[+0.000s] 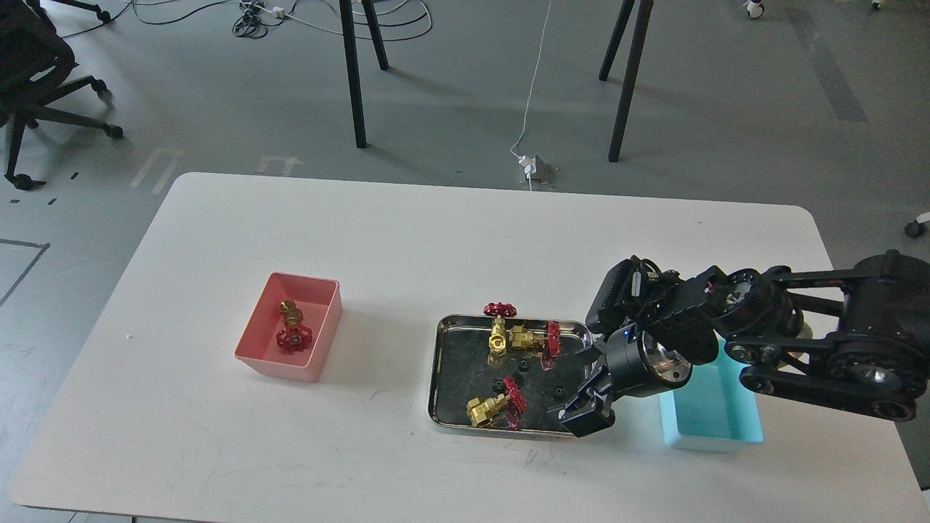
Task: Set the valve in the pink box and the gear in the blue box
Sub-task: 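Grasp the small dark gear on the tray with the right gripper, then move the gear over the blue box and open the right gripper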
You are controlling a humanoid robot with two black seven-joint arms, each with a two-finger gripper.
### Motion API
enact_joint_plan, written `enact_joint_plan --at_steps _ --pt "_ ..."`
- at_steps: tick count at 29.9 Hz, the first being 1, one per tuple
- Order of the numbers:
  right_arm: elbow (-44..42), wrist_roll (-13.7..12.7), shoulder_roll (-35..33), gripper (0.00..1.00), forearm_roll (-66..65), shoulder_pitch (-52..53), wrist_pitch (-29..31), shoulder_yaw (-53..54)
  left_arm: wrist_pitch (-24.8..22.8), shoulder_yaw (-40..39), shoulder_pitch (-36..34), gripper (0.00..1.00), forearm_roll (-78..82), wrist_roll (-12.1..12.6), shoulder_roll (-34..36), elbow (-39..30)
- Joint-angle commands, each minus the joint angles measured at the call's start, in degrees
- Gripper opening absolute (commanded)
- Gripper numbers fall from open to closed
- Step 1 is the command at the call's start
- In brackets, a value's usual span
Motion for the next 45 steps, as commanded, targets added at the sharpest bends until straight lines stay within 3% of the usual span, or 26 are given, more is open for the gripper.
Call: enact_joint_plan --at_steps 1,11,24,40,45 --pt "-3.73 -0.01 0.82 0.97 -2.38 -2.88 -0.01 0.68 0.00 -0.09 -0.57 0.97 -0.05 0.01 0.15 0.46" --pt "-10.51 1.66 6.61 0.85 -5.11 -4.02 -0.01 0.86 0.09 -0.53 -2.24 0.97 -0.05 0.01 0.24 0.80" --pt "-20.35 1.57 15.41 0.71 -5.37 -4.38 -0.01 0.69 0.09 -0.44 -3.73 0.97 -0.14 -0.07 1.38 1.77" --pt "-19.92 0.96 15.41 0.39 -5.90 -3.76 -0.01 0.16 0.00 -0.53 -3.82 0.97 -0.14 -0.07 1.47 2.65" --pt "-20.09 0.78 15.23 0.38 -5.99 -4.37 -0.01 -0.02 0.00 -0.53 -3.82 0.97 -0.14 -0.16 1.47 3.00"
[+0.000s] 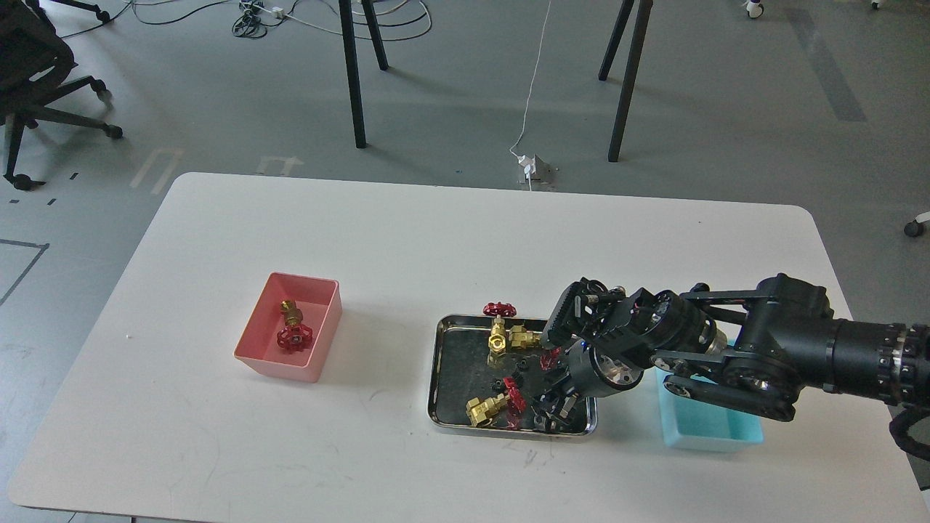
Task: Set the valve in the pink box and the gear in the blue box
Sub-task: 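Move the gear over the blue box and open the right gripper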
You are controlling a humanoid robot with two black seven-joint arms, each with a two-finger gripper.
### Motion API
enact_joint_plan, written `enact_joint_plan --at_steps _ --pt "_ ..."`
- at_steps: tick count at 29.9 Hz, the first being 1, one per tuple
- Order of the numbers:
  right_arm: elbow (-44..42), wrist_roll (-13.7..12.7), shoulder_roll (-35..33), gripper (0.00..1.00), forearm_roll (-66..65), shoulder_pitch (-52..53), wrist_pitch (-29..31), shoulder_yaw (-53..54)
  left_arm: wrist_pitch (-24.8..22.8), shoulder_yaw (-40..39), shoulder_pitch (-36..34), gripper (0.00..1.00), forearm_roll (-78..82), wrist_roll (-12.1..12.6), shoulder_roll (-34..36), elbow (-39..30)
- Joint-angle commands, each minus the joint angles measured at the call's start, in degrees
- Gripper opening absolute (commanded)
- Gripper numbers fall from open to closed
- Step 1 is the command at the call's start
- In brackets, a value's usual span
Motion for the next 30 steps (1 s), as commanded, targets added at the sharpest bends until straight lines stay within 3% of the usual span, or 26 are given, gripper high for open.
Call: enact_joint_plan --at_steps 1,5,9,15,18,25,30 --pt "-0.06 -0.14 -0.05 0.37 -0.09 -0.34 0.00 -0.06 -0.01 0.05 0.02 0.97 -0.01 -0.08 -0.03 0.11" --pt "0.12 -0.14 -0.23 0.32 -0.97 -0.34 0.00 -0.06 -0.01 0.05 0.02 0.97 -0.01 -0.08 -0.03 0.46" --pt "0.73 -0.14 -0.58 0.21 -1.05 0.01 0.00 0.02 -0.01 0.05 -0.07 0.97 -0.01 -0.08 0.06 0.46" --pt "7.39 -0.14 -5.58 0.10 -0.62 2.02 0.00 1.25 -0.01 0.05 -0.34 0.97 -0.01 0.00 0.06 0.46" --pt "12.58 -0.14 -11.46 0.10 0.09 3.43 0.00 3.71 -0.01 0.14 -0.34 0.97 0.08 0.00 -0.03 0.55" --pt "23.48 0.12 -32.63 0.10 1.84 1.68 0.00 7.76 -0.01 0.14 -0.34 0.97 0.08 0.09 -0.11 0.55" --pt "27.09 0.39 -41.52 0.10 2.02 -3.06 0.00 8.20 -0.01 0.14 -0.34 0.97 0.08 0.09 -0.03 0.55"
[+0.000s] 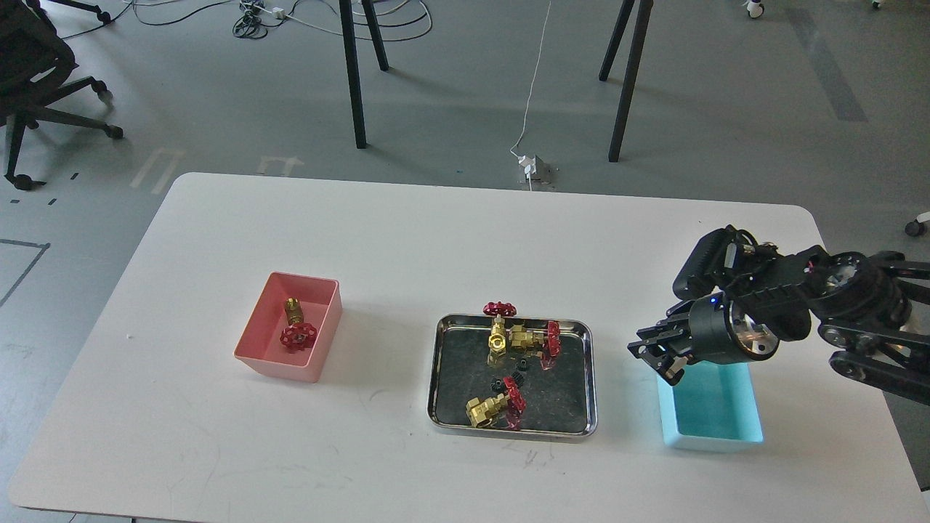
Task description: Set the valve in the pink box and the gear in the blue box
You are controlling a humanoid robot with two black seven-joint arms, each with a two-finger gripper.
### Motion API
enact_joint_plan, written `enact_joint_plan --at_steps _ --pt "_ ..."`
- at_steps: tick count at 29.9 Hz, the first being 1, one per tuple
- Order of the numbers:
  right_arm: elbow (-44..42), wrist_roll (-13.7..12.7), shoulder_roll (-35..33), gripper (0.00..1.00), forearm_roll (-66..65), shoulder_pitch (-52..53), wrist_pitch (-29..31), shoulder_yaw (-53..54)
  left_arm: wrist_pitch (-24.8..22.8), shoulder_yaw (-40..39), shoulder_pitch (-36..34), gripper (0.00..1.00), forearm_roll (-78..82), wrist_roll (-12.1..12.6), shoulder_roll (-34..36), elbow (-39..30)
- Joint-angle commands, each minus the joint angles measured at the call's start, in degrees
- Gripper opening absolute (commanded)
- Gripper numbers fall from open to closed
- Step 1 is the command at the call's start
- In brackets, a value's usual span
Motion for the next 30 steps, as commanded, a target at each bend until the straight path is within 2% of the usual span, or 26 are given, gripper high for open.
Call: enact_joint_plan --at_steps 1,3,5,6,9,10,16,21,24,29,30 --pt "1.63 0.15 -5.11 0.10 -0.09 -3.50 0.00 0.67 0.01 0.00 0.01 0.97 0.00 0.00 0.06 0.01" --pt "1.54 0.06 -5.47 0.11 -0.18 -5.17 0.00 1.64 0.01 0.00 -0.08 0.97 0.00 0.00 0.06 -0.08" --pt "1.02 -0.03 -5.47 0.17 -0.26 -6.32 0.00 2.78 0.01 0.00 -0.08 0.97 0.00 0.00 0.06 -0.08" --pt "0.84 -0.03 -5.39 0.24 -0.26 -6.50 0.00 3.31 -0.17 0.00 -0.08 0.97 0.00 0.00 0.06 0.01" --pt "0.75 -0.03 -4.95 0.58 0.35 -6.59 0.00 3.58 -0.35 -0.09 -0.08 0.97 0.00 0.00 0.15 0.01" --pt "0.75 -0.03 -4.95 0.65 0.44 -6.59 0.00 3.58 -0.35 -0.09 -0.08 0.97 0.00 0.00 0.15 -0.08" --pt "1.01 -1.17 -5.12 0.85 6.93 -6.68 0.00 7.17 -1.57 0.17 -0.43 0.97 0.26 0.00 0.06 -0.17" --pt "0.93 -2.05 -5.12 0.86 12.38 -6.68 0.00 13.93 -3.95 0.70 -2.80 0.97 0.61 0.17 -0.02 -0.34" --pt "0.23 -2.14 -4.86 0.87 18.78 -6.76 0.00 21.74 -5.61 0.70 -3.94 0.97 0.70 0.26 -0.20 -0.25" --pt "-7.93 -4.95 -1.53 0.87 37.49 -6.59 0.00 32.83 -7.99 0.70 -4.48 0.97 0.70 1.67 -1.16 -0.17" --pt "-10.56 -5.56 -0.56 0.88 41.62 -6.24 -1.62 34.32 -8.95 0.70 -4.56 0.97 0.70 1.75 -2.21 -0.17"
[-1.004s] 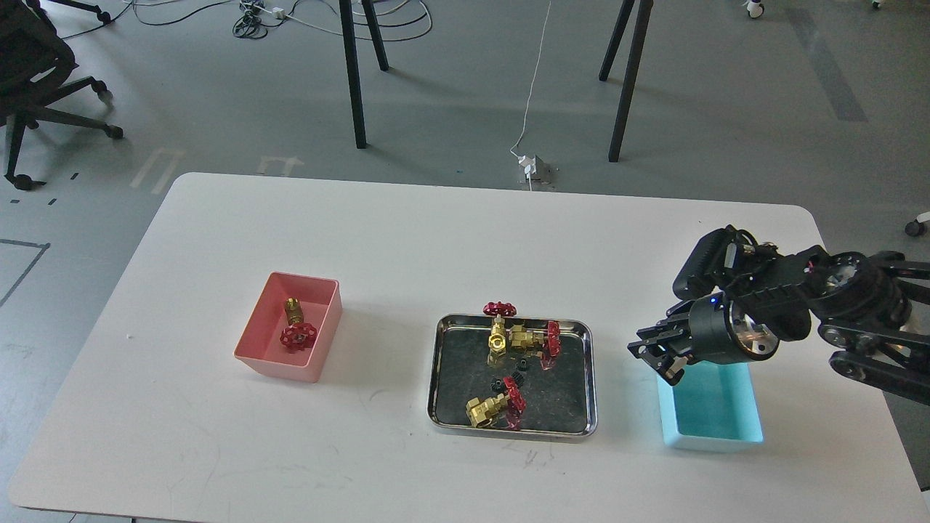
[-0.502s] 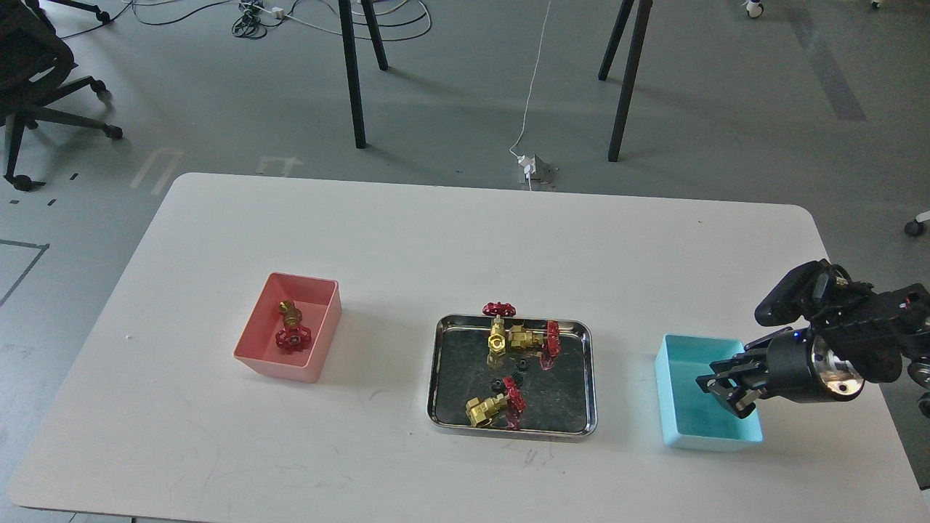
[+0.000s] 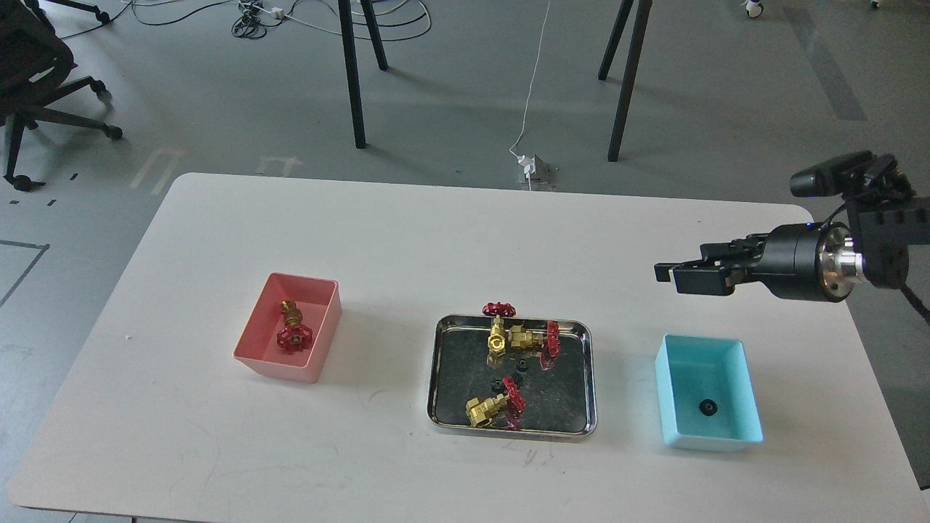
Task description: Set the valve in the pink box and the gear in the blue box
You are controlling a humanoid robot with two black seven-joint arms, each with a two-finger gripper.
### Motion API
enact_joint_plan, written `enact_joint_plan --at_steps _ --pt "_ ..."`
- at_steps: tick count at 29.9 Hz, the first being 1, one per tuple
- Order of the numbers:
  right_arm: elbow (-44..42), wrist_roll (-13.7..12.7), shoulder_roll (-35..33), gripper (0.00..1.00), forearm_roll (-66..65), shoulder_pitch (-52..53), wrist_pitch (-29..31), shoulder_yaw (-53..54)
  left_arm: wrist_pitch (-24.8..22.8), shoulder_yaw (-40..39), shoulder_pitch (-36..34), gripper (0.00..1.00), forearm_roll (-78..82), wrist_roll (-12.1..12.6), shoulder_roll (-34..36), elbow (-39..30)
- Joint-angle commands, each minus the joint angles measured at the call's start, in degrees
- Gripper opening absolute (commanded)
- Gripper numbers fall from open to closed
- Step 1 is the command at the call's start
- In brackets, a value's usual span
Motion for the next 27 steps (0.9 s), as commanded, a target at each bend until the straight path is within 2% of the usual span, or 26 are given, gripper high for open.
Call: enact_joint_plan --at_steps 1,3,10,14,19,24,27 --pt "-8.44 -2.21 3.48 0.87 14.96 0.85 -3.72 6.36 -2.80 0.00 -0.20 0.97 0.00 0.75 -2.90 0.09" --pt "-12.75 -2.91 5.76 0.87 20.33 1.73 -7.76 8.56 -4.13 0.00 -1.16 0.97 0.00 2.07 -5.10 0.09" --pt "-32.08 -3.44 17.18 0.87 32.73 11.65 -20.69 10.07 -4.66 0.00 -4.42 0.97 0.00 9.18 -12.92 -0.09" --pt "-45.26 -4.06 22.81 0.88 41.87 16.75 -25.35 9.80 -4.66 0.09 -4.86 0.97 0.00 12.35 -18.02 -0.70" --pt "-56.43 -4.23 29.93 0.89 46.20 21.59 -28.35 9.71 -4.83 1.14 -4.86 0.97 0.09 17.10 -23.56 -0.88" --pt "-58.57 -3.62 33.37 0.99 46.29 22.56 -34.14 9.62 -6.24 2.99 -4.95 0.98 0.17 17.72 -26.73 -0.88" --pt "-55.85 -3.27 33.72 0.99 46.29 22.48 -34.59 9.19 -6.24 3.08 -5.12 0.98 0.35 17.72 -28.31 -0.88"
